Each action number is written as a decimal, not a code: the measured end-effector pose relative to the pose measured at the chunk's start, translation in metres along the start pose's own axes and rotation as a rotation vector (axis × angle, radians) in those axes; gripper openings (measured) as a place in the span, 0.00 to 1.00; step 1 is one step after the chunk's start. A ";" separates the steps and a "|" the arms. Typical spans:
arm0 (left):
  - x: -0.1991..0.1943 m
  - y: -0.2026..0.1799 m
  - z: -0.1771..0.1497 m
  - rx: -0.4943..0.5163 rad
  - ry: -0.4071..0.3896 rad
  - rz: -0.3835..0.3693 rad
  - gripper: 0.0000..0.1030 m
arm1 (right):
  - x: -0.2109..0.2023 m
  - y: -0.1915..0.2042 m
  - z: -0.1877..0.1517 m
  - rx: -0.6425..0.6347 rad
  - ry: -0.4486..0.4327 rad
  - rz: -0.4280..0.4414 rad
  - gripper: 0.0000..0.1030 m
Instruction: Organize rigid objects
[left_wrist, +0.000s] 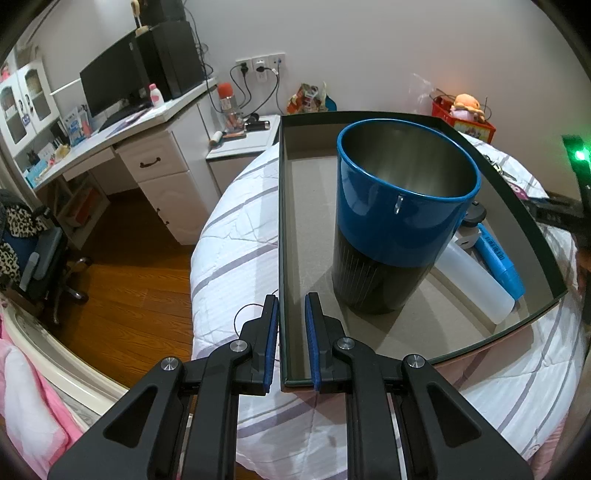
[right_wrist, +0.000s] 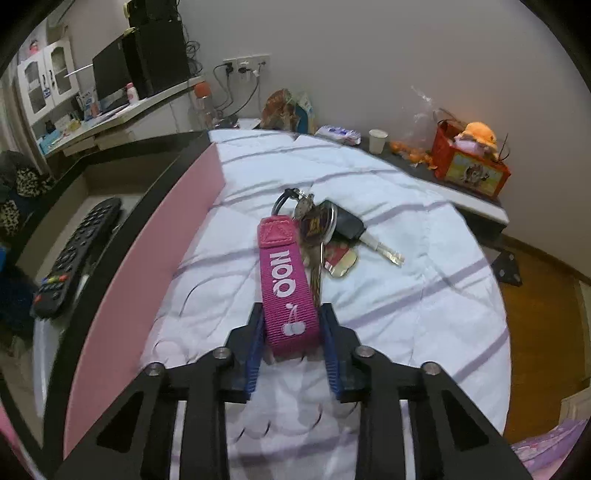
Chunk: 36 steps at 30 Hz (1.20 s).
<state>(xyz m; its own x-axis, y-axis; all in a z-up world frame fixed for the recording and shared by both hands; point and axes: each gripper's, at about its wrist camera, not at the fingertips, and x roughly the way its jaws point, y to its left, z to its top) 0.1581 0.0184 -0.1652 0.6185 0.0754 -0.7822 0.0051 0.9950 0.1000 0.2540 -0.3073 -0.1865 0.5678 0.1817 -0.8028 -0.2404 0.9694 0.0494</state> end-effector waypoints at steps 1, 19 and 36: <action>0.000 0.000 0.000 0.000 0.000 0.000 0.13 | -0.003 0.003 -0.003 0.001 0.002 0.006 0.24; 0.000 -0.001 0.000 0.002 -0.001 0.001 0.13 | -0.077 0.049 -0.100 -0.033 0.067 0.072 0.24; 0.001 -0.002 0.002 0.000 0.001 -0.004 0.13 | -0.043 0.045 -0.044 -0.038 -0.022 -0.111 0.70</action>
<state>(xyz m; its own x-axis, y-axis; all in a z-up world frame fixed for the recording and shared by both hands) 0.1598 0.0168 -0.1647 0.6177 0.0711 -0.7832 0.0080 0.9953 0.0967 0.1844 -0.2784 -0.1758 0.6096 0.0778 -0.7889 -0.2045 0.9769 -0.0617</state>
